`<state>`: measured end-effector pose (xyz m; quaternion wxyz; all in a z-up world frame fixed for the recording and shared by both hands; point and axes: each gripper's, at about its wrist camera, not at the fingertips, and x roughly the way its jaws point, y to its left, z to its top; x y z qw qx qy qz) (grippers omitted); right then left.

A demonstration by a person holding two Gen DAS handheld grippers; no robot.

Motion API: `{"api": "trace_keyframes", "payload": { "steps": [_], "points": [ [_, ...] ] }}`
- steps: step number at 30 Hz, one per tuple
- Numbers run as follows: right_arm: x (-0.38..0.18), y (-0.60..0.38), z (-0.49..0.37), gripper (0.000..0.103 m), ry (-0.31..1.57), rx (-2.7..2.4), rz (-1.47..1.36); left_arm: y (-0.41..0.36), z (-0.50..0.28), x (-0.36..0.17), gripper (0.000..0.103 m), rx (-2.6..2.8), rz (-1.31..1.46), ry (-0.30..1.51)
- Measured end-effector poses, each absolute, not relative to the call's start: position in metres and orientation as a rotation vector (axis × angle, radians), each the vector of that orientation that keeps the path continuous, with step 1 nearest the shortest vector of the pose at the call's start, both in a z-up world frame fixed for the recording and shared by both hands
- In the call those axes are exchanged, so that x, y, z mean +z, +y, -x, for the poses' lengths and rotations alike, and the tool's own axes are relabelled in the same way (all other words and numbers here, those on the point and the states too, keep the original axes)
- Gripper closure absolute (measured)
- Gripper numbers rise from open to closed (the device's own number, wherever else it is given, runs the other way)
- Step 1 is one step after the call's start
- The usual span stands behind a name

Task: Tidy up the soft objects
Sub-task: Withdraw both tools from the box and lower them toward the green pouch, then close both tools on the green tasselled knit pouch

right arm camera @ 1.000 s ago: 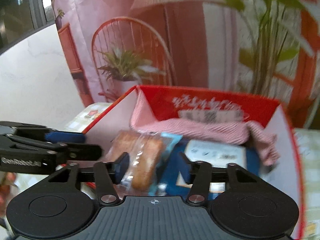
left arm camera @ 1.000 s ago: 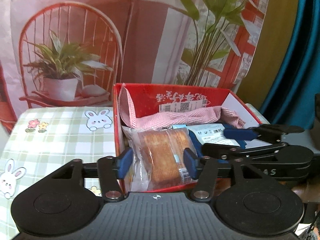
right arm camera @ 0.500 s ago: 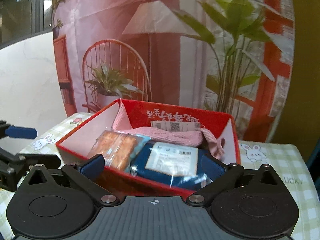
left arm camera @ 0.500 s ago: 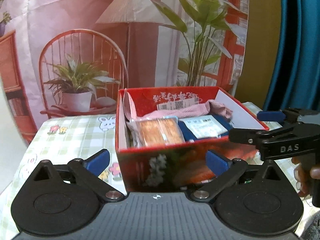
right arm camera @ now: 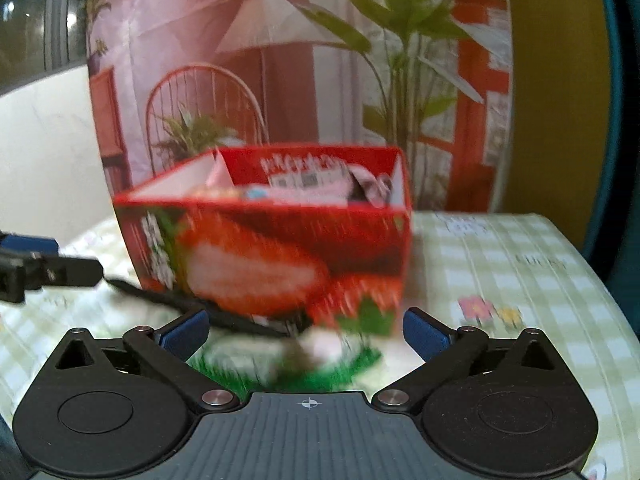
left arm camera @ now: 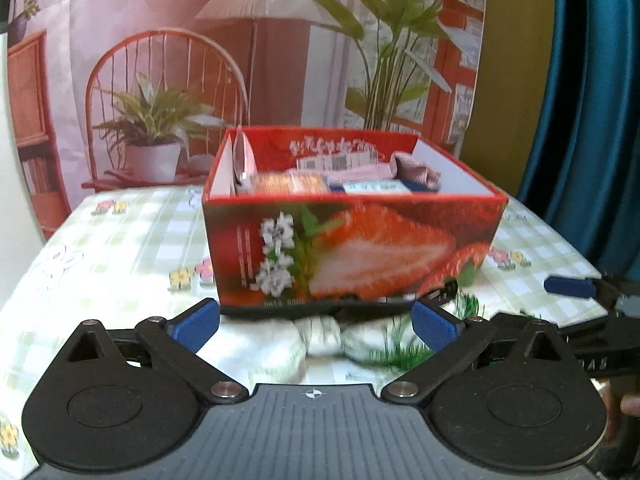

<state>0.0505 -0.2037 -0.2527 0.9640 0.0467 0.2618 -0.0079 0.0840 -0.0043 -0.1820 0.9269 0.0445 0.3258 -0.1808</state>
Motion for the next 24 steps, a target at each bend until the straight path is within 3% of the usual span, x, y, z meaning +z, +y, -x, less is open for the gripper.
{"api": "trace_keyframes", "payload": {
  "steps": [14, 24],
  "points": [
    [-0.292, -0.191, -0.044, 0.001, 0.678, 0.009, -0.106, -0.005, -0.085, -0.209, 0.0, -0.387, -0.093, 0.76],
    [-0.293, -0.179, -0.047, 0.023, 0.707, 0.139, -0.094, -0.002, -0.086, -0.215, 0.0, -0.388, -0.068, 0.791]
  ]
}}
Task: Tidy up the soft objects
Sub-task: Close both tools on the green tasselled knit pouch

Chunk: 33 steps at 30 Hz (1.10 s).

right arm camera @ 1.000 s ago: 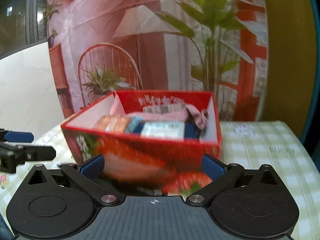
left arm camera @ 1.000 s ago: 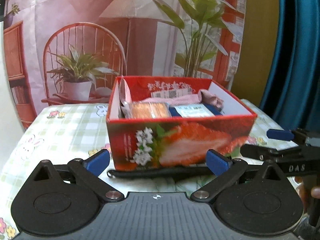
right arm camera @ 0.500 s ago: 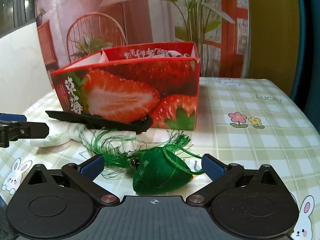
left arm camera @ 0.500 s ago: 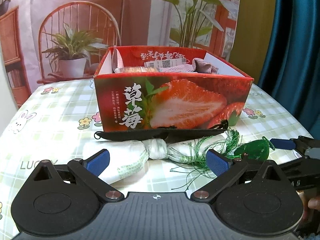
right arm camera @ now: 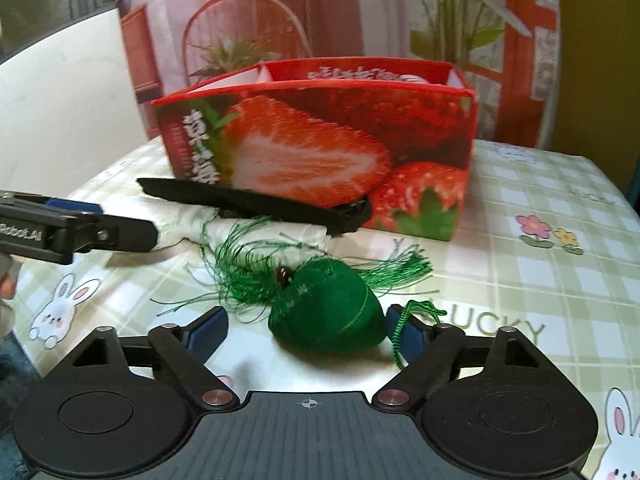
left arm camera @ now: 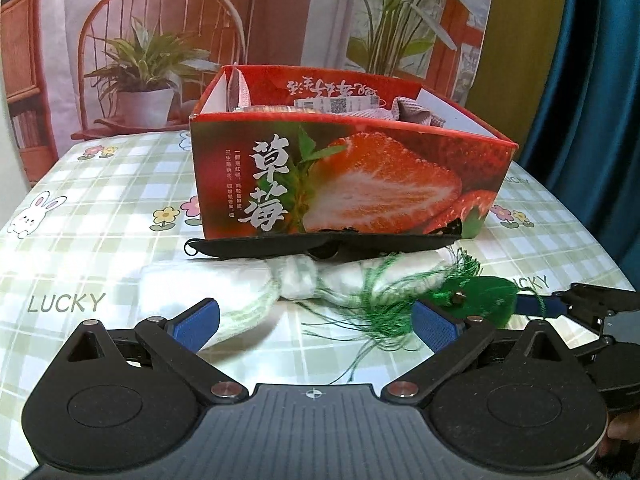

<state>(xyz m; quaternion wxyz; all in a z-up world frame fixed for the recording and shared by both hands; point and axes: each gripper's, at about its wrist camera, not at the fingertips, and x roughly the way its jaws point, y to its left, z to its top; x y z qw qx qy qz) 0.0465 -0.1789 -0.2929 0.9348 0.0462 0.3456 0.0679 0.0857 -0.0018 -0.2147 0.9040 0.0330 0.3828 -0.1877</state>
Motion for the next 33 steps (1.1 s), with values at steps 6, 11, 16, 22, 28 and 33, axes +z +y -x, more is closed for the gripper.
{"api": "trace_keyframes", "payload": {
  "steps": [6, 11, 16, 22, 28, 33],
  "points": [
    [-0.293, -0.167, -0.046, 0.04, 0.715, 0.239, -0.087, -0.004, -0.085, -0.215, 0.001, -0.422, -0.057, 0.795],
    [-0.292, -0.164, -0.046, 0.043, 0.707, 0.254, -0.07, -0.005, -0.085, -0.215, 0.009, -0.483, -0.026, 0.798],
    [-0.29, -0.171, -0.045, 0.042, 0.683, 0.211, -0.072, -0.011, -0.09, -0.22, 0.022, -0.557, 0.021, 0.827],
    [-0.289, -0.167, -0.043, 0.047, 0.647, 0.249, -0.036, -0.019, -0.099, -0.226, 0.028, -0.609, 0.092, 0.865],
    [-0.295, -0.165, -0.047, 0.049, 0.654, 0.264, -0.033, -0.03, -0.105, -0.232, 0.028, -0.654, 0.123, 0.89],
    [-0.3, -0.168, -0.047, 0.055, 0.654, 0.298, -0.069, -0.038, -0.105, -0.241, 0.028, -0.704, 0.137, 0.913]
  ]
}}
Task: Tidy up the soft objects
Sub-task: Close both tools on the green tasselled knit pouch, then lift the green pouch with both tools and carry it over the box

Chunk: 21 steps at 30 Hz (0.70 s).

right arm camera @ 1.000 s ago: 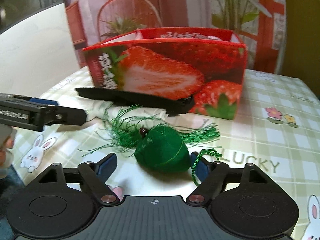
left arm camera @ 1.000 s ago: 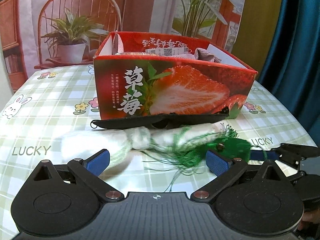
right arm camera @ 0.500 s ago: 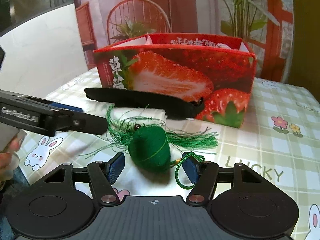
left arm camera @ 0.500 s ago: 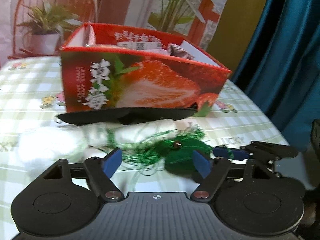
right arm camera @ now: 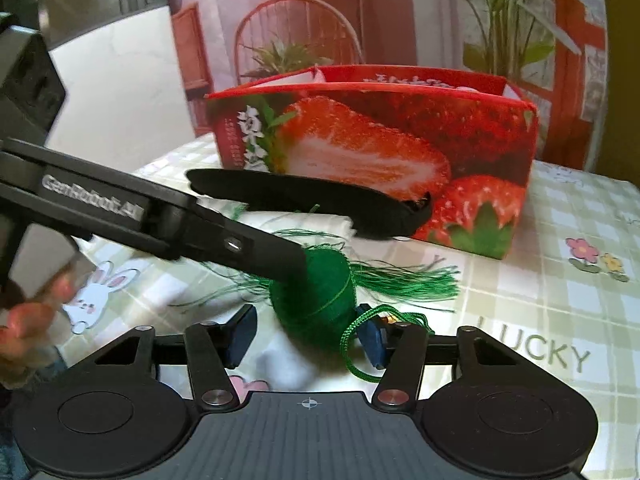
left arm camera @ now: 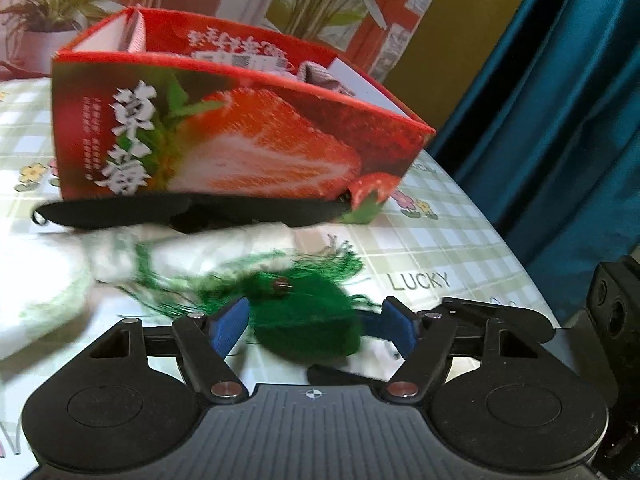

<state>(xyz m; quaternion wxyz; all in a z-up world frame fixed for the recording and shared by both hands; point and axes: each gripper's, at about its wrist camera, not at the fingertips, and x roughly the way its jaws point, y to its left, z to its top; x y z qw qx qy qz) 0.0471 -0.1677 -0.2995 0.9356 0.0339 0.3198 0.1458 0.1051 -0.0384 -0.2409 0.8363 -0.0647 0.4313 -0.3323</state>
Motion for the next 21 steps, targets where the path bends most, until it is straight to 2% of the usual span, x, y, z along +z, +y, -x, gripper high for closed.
{"api": "trace_keyframes", "payload": {
  "steps": [4, 8, 14, 21],
  "points": [
    [-0.299, -0.159, -0.045, 0.061, 0.639, 0.373, -0.054, -0.037, -0.104, -0.245, 0.032, -0.716, 0.143, 0.91],
    [-0.3, -0.16, -0.047, 0.059, 0.632, 0.349, -0.055, -0.031, -0.107, -0.25, 0.056, -0.713, 0.183, 0.923],
    [-0.303, -0.164, -0.05, 0.056, 0.615, 0.325, -0.073, -0.029, -0.107, -0.252, 0.056, -0.717, 0.191, 0.918],
    [-0.3, -0.165, -0.05, 0.06, 0.607, 0.329, -0.09, -0.027, -0.104, -0.243, 0.056, -0.727, 0.194, 0.889]
  ]
}}
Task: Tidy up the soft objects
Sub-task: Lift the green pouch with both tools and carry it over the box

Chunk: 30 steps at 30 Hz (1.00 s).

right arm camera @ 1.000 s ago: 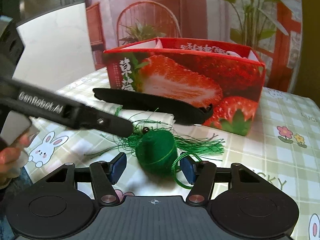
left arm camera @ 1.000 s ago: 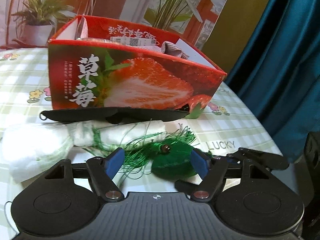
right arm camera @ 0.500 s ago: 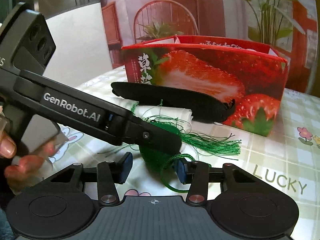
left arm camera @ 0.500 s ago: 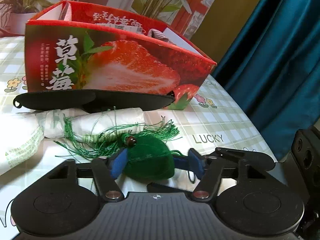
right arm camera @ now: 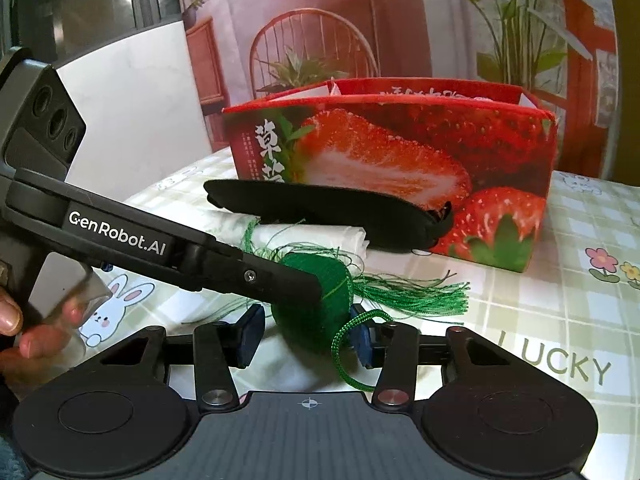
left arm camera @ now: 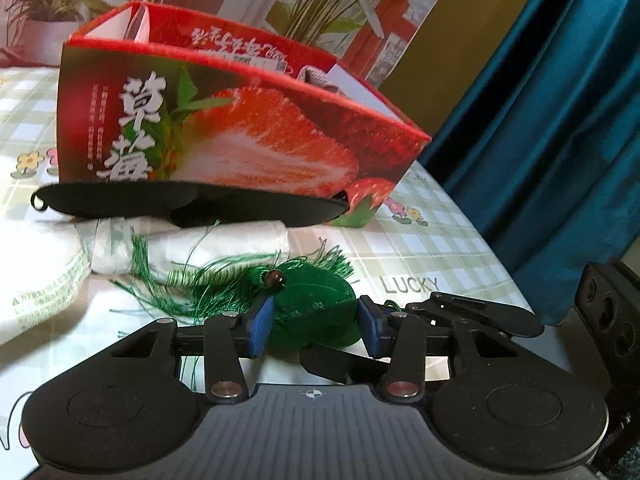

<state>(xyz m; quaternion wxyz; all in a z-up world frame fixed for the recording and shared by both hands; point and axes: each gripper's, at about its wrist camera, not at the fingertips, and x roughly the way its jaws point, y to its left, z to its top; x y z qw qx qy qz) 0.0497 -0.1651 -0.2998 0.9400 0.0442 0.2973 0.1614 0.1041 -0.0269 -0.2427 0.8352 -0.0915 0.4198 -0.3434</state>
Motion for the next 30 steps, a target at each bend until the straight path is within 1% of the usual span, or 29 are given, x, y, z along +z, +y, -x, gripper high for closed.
{"api": "trace_keyframes", "payload": {
  "steps": [10, 17, 30],
  "points": [
    [-0.27, -0.167, -0.042, 0.061, 0.531, 0.319, -0.088, -0.029, -0.1, -0.204, 0.056, -0.767, 0.172, 0.78],
    [-0.232, -0.171, -0.041, 0.062, 0.455, 0.315, -0.059, -0.037, -0.104, -0.163, 0.057, -0.797, 0.145, 0.683],
    [-0.169, -0.186, -0.069, 0.062, 0.357, 0.31, -0.002, -0.053, -0.133, -0.11, 0.057, -0.818, 0.127, 0.565]
  ]
}}
